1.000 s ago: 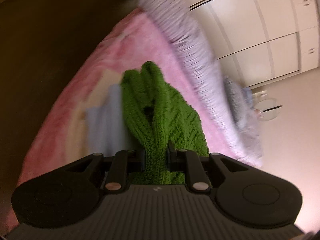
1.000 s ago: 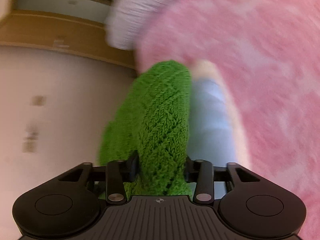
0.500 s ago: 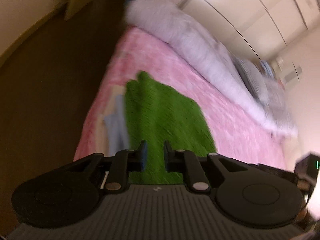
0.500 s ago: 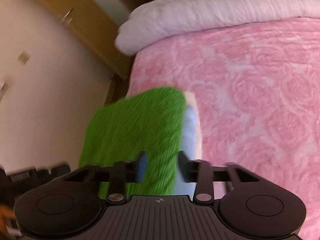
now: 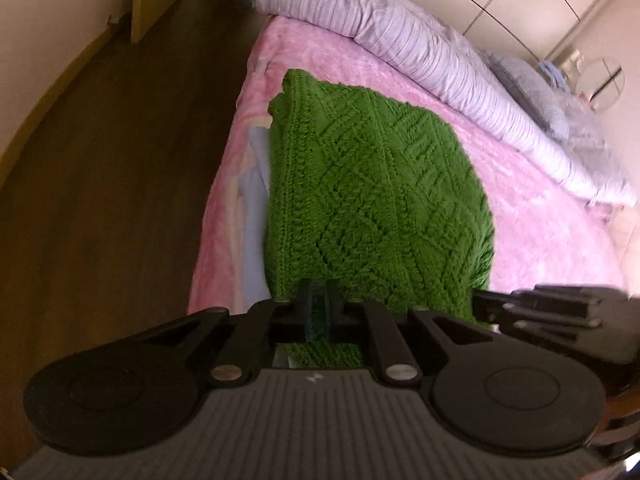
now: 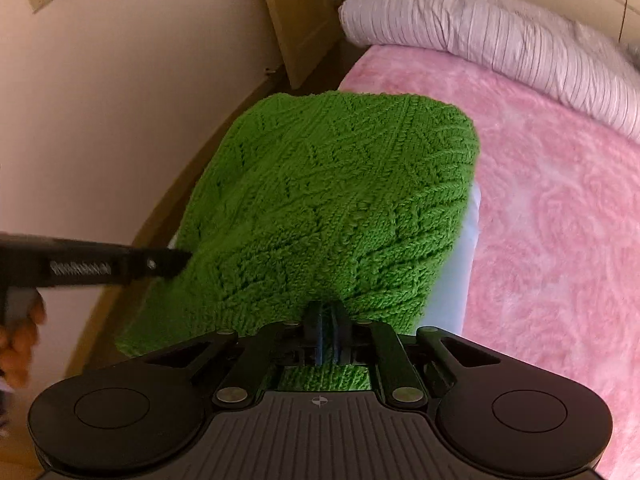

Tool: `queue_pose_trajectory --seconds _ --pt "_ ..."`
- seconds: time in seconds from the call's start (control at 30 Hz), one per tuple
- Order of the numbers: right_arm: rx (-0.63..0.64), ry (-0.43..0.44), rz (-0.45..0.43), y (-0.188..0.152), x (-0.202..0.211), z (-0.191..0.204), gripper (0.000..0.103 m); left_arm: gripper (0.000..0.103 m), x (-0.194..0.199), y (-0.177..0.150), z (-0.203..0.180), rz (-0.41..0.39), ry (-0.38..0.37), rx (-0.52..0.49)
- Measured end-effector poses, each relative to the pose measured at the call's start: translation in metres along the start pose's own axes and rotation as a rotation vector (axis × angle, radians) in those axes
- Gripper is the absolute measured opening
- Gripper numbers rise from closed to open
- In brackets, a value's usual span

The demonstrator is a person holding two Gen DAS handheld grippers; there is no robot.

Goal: Fold clothes
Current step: 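Lower the green vest onto the light blue towel stack with both grippers, then open both grippers and release the vest on the towels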

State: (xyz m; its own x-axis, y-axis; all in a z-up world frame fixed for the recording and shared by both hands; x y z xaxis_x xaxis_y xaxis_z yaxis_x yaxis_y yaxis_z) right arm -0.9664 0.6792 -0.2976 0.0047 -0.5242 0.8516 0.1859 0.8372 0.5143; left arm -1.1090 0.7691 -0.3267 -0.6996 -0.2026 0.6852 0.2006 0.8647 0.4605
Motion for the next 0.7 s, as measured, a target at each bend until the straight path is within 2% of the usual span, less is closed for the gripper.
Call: queue_pose_trajectory --seconds 0.1,0.3,0.37,0.47,0.53,0.63,0.7 --pt "-0.035 0.019 -0.011 -0.001 0.009 -0.004 0.009 0.006 0.006 0.003 -0.012 0.01 0.005 -0.02" --pt "-0.106 0.057 -0.033 -0.004 0.028 -0.013 0.009 0.006 0.022 0.001 -0.036 -0.015 -0.038 0.0" --pt "-0.13 0.069 -0.04 -0.005 0.035 -0.016 0.009 0.006 0.018 -0.008 -0.038 0.013 -0.036 -0.014" --pt "-0.105 0.073 0.074 -0.025 0.009 0.002 0.009 0.006 0.008 -0.021 -0.028 0.042 -0.012 -0.001" --pt "-0.092 0.047 0.096 -0.031 0.002 0.007 0.009 0.006 0.009 -0.023 -0.024 0.045 -0.012 0.03" --pt "-0.073 0.037 0.066 -0.019 0.014 0.009 0.009 0.005 0.021 -0.016 -0.033 0.031 -0.008 0.023" --pt "-0.071 0.046 0.002 -0.006 0.028 0.01 0.009 0.006 0.027 -0.01 -0.038 0.013 -0.008 0.01"
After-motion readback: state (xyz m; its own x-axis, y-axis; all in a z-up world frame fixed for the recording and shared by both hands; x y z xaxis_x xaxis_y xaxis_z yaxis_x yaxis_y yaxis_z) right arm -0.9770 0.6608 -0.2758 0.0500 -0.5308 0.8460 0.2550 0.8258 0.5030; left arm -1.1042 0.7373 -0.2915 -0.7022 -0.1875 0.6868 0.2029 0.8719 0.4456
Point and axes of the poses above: each gripper's, at about its wrist camera, not at the fingertips, and x roughly against the way its jaws point, z to its left, y to its top, the point moved 9 cm from there along -x, roughly the way its jaws point, and after that the axes turned 14 degrees about -y, right-handed, at the moved point
